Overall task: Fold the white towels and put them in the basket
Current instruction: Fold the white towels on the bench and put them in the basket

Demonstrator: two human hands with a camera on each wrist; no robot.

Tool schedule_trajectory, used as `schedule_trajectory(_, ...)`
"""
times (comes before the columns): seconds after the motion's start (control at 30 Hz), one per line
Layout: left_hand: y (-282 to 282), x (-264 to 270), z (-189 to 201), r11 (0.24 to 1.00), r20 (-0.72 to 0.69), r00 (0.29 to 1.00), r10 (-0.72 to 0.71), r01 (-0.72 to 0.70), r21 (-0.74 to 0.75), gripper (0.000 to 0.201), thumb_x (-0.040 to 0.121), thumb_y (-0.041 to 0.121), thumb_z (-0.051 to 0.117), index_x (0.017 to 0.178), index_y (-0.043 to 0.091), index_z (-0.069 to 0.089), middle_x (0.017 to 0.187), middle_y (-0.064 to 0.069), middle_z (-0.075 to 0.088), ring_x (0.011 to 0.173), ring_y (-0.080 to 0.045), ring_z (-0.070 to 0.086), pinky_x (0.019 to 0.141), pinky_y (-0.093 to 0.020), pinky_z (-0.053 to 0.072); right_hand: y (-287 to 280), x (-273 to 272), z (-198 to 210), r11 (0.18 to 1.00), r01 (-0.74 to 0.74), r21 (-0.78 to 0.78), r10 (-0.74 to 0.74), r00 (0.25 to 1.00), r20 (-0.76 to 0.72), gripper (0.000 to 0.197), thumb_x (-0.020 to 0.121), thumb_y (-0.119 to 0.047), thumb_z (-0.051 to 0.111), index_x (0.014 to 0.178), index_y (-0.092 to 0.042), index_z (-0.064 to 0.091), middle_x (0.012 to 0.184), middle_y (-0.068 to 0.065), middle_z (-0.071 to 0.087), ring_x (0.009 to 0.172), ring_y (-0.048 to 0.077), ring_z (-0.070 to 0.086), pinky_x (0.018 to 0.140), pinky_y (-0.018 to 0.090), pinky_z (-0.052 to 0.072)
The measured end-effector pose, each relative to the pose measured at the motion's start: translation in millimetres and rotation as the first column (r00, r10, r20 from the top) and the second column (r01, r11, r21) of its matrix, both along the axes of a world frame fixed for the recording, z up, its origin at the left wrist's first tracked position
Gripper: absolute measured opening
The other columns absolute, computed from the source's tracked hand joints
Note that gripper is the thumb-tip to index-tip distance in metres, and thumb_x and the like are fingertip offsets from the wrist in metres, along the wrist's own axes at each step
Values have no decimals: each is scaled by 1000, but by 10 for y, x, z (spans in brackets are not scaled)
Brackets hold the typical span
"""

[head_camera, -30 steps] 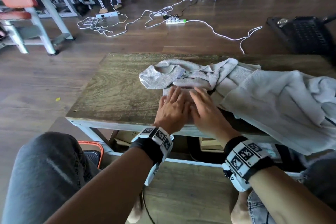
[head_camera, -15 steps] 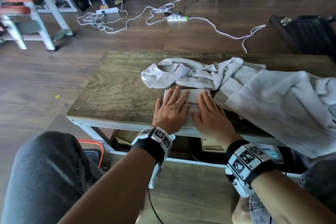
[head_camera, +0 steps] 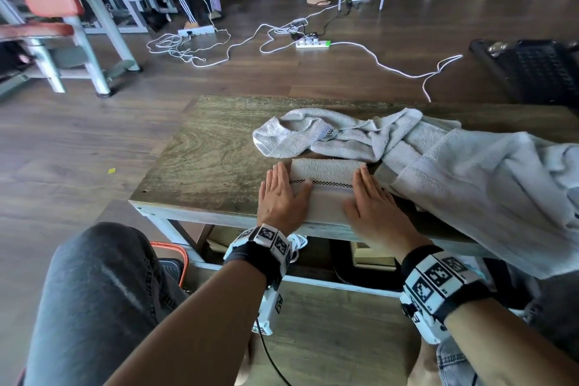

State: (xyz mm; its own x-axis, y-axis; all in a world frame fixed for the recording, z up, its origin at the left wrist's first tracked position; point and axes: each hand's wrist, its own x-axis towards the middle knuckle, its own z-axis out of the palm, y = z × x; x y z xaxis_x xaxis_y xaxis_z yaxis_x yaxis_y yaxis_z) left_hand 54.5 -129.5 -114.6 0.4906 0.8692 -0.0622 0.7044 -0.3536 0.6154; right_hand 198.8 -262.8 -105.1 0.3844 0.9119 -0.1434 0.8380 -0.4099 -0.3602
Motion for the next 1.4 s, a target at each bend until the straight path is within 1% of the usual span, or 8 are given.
schedule_trajectory(0.13, 27, -75, 76, 997, 62, 996, 71, -73, 36, 77, 70, 70, 56, 122, 13, 55, 140, -7, 48, 133, -26, 39, 114, -43, 28, -8, 1, 162, 999, -48, 2, 48, 998, -29, 66, 105, -38, 27, 158, -4, 6, 167, 11, -7, 155, 24, 6, 123, 35, 12)
schedule_trajectory(0.23, 4, -167, 196, 989, 55, 989, 135, -137, 46, 58, 68, 50, 74, 110, 11, 63, 121, -6, 56, 119, -26, 48, 107, -40, 38, -1, -130, 299, 991, -76, 109, 82, 995, -55, 57, 98, -35, 39, 147, -10, 26, 162, 9, 22, 143, 30, 35, 111, 41, 37)
schedule_trajectory(0.37, 8, -373, 395, 986, 252, 959, 131, -101, -129, 31, 73, 31, 74, 92, 9, 63, 84, -2, 64, 83, -24, 62, 74, -34, 53, 57, -332, 461, 981, -15, 193, 51, 982, -181, 63, 99, -32, 50, 151, -11, 23, 152, 11, 36, 135, 27, 44, 105, 36, 39)
schedule_trajectory(0.5, -25, -689, 722, 932, 482, 860, 169, 20, -362, 32, 73, 26, 72, 100, 13, 61, 95, -13, 71, 84, -32, 71, 72, -51, 60, 221, -560, 708, 985, 107, 138, -56, 943, -327, 45, 103, -39, 44, 134, -7, 34, 128, 13, 55, 116, 28, 53, 87, 24, 45)
schedule_trajectory(0.67, 7, -1170, 1159, 882, 627, 726, 282, 61, -468, 34, 83, 9, 70, 114, 8, 57, 100, -12, 71, 69, -18, 72, 57, -29, 57, 405, -1150, 1220, 982, 153, 110, -96, 908, -409, 76, 101, -63, 22, 154, -10, 15, 99, 14, 66, 80, 24, 67, 53, 25, 44)
schedule_trajectory(0.87, 204, -1827, 1606, 889, 666, 595, 450, -228, -397, 47, 60, 24, 74, 104, 10, 66, 92, -10, 72, 79, -23, 66, 69, -37, 54, 961, -1762, 1405, 891, 226, 393, 89, 763, -640, 46, 105, -21, 33, 150, -15, 24, 119, -3, 50, 94, 11, 49, 88, 28, 30)
schedule_trajectory(1.1, 249, -2772, 1864, 720, 644, 419, 640, -620, -312, 41, 62, 23, 81, 94, 14, 58, 82, -4, 64, 75, -21, 62, 71, -41, 55, 1591, -2657, 1441, 886, 9, 463, 354, 632, -690, 38, 101, -9, 38, 136, -17, 25, 92, -9, 53, 73, 5, 52, 54, 16, 43)
schedule_trajectory(1.4, 262, -3503, 1600, 473, 579, 299, 758, -864, -173, 41, 81, 19, 73, 102, 29, 39, 81, 0, 56, 66, -15, 54, 56, -27, 46, 1853, -3333, 1442, 834, -158, 529, 520, 548, -655, 48, 97, -18, 56, 138, -18, 32, 117, 9, 64, 98, 25, 64, 81, 30, 48)
